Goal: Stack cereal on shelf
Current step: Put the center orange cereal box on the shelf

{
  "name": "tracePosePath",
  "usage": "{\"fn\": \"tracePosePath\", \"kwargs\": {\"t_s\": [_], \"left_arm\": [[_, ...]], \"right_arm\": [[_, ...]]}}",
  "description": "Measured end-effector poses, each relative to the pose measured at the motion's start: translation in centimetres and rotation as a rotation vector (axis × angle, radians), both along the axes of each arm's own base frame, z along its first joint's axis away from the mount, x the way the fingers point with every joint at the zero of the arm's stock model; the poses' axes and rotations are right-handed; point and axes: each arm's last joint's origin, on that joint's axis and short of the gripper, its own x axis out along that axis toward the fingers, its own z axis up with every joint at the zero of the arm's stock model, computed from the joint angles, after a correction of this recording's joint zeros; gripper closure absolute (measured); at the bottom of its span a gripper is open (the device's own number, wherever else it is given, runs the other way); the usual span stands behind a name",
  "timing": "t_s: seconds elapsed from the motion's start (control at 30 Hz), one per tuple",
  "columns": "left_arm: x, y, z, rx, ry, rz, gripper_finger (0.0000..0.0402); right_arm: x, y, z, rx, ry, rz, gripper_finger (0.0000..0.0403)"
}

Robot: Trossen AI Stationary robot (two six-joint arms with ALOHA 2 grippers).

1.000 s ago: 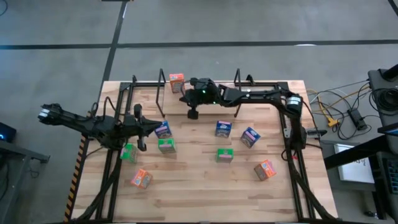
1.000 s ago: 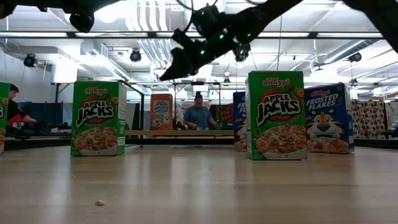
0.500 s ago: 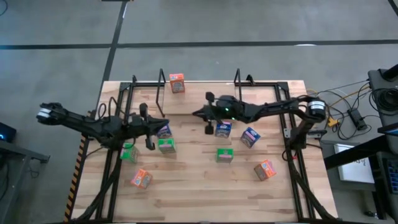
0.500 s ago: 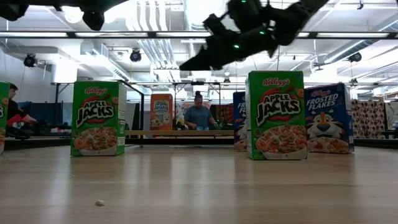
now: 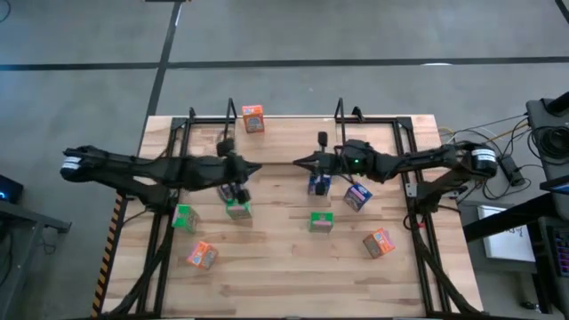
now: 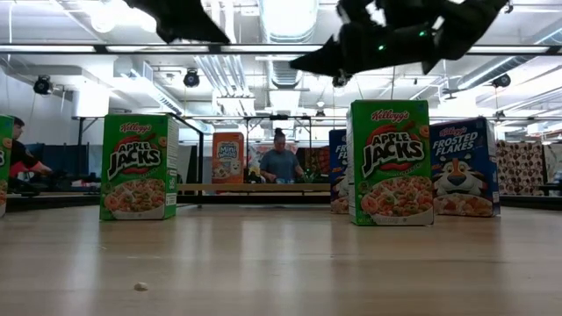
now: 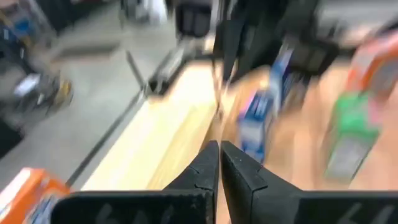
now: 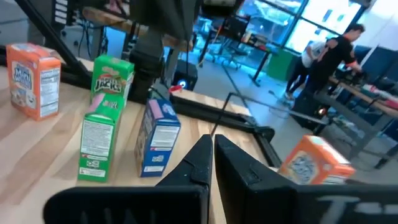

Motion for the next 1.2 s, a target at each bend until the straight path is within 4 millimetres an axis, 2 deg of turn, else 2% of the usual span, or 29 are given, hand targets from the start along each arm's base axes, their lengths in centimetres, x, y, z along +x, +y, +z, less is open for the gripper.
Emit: {"fn": "tracePosePath", "kwargs": {"t_s": [0.27,0.53,0.77,1.0,1.2], "left_arm": [[3.3,3.8,-0.9,0.003,0.287,0.143,0.0401],[4.5,8.9,-1.8,-0.049,0.431,0.218,0.0401],[4.3,12.6,-3.3,-0.073,0.512,0.274,0.0401],[3.7,16.2,-4.9,-0.094,0.567,0.361,0.0401],[4.0,18.1,-5.8,-0.115,0.584,0.388,0.0401]], "right_arm": [[-3.7,0.7,0.9,-0.019,-0.054,-0.007,0.0394],[-6.2,0.8,1.2,-0.027,-0.093,-0.020,0.0394],[-7.3,0.8,1.0,-0.039,-0.104,-0.033,0.0394],[-7.5,0.8,1.1,-0.041,-0.110,-0.035,0.0394],[-7.5,0.8,1.1,-0.042,-0.110,-0.035,0.0394]]}}
